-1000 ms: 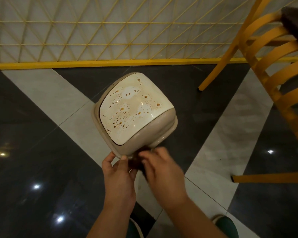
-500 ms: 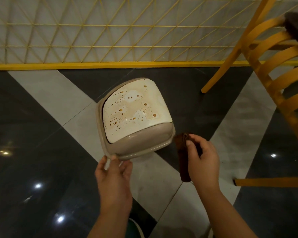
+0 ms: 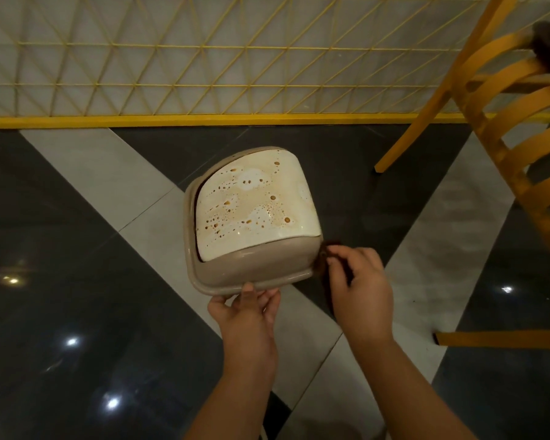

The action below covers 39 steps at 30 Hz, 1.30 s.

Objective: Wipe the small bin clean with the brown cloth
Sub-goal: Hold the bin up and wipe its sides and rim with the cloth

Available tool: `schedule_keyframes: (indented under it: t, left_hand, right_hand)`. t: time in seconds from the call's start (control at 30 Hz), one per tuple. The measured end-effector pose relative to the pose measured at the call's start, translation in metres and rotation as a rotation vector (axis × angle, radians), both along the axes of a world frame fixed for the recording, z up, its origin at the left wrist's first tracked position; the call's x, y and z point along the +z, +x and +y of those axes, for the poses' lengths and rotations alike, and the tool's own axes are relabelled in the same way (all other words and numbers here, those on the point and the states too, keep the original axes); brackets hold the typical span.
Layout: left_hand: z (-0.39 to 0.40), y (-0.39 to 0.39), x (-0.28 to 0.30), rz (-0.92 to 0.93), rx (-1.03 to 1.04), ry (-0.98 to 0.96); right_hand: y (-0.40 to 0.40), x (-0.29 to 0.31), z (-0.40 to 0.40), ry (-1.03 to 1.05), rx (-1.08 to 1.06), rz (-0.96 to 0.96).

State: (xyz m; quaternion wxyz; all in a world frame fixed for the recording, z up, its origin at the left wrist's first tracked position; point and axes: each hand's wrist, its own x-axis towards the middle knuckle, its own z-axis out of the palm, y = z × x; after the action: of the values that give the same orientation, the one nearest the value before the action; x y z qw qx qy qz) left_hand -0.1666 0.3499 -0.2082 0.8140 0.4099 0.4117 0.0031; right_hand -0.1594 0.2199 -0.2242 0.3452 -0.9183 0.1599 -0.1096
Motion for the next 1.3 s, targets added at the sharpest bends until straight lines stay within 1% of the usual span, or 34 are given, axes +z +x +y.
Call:
schedule_keyframes:
  t: [0.17,0.2,0.27,0.33,0.4,0.47,0.57,0.63,0.7,0.77,0.83,0.93,1.03,1.1,1.17,1.23,1.3]
  left_hand:
    - [0.004,0.001,-0.001,0.000,-0.061,0.016]
    - [0.006,0.002,-0.001,0.006,-0.084,0.020]
    - [0.013,0.003,0.000,0.014,-0.110,0.031]
    - [0.023,0.005,0.001,0.008,-0.104,0.061]
    - [0.032,0.004,0.001,0.001,-0.063,0.105]
    - [0.034,0.002,0.002,-0.012,-0.023,0.114]
    - [0.020,-0.004,0.004,-0.005,-0.024,0.080]
    - [0.009,-0.005,0.004,-0.002,-0.053,0.058]
    - [0.004,-0.004,0.002,-0.003,-0.087,0.079]
    - [0.005,-0.003,-0.002,-0.022,-0.102,0.108]
    - [0.005,-0.003,-0.004,-0.043,-0.112,0.120]
    - [0.004,-0.005,-0.006,-0.052,-0.114,0.121]
    - [0.003,-0.003,-0.008,-0.043,-0.106,0.094]
    - [0.003,-0.001,-0.007,-0.039,-0.109,0.085]
    - [0.002,-0.003,-0.007,-0.039,-0.106,0.077]
    - [0.000,-0.005,-0.008,-0.031,-0.110,0.081]
    - [-0.002,-0.003,-0.007,-0.021,-0.099,0.073]
  right_hand:
    - [-0.030,-0.004,0.028,-0.007,0.197,-0.007]
    - [-0.030,-0.006,0.027,-0.002,0.190,-0.009]
    - [-0.025,-0.006,0.021,0.077,0.060,0.044]
    - [-0.019,-0.007,0.009,0.158,-0.086,0.145]
    - [-0.017,-0.008,0.000,0.240,-0.151,0.196]
    - [-0.017,-0.001,0.001,0.406,-0.212,0.185]
    - [-0.022,0.015,0.019,0.641,-0.289,0.086]
    - [-0.025,0.028,0.037,0.703,-0.229,0.015]
    - [-0.025,0.034,0.052,0.691,-0.139,-0.044]
    - [-0.020,0.030,0.056,0.654,-0.143,-0.059]
    - [-0.011,0.020,0.049,0.630,-0.208,-0.003]
    - [-0.008,0.008,0.042,0.588,-0.227,0.066]
    - [-0.028,0.011,0.051,0.605,-0.168,0.116]
    - [-0.034,0.014,0.051,0.523,-0.092,0.131]
    - [-0.018,0.010,0.038,0.447,-0.132,0.108]
    - [0.001,0.012,0.028,0.438,-0.188,0.095]
    - [0.002,0.011,0.033,0.453,-0.192,0.099]
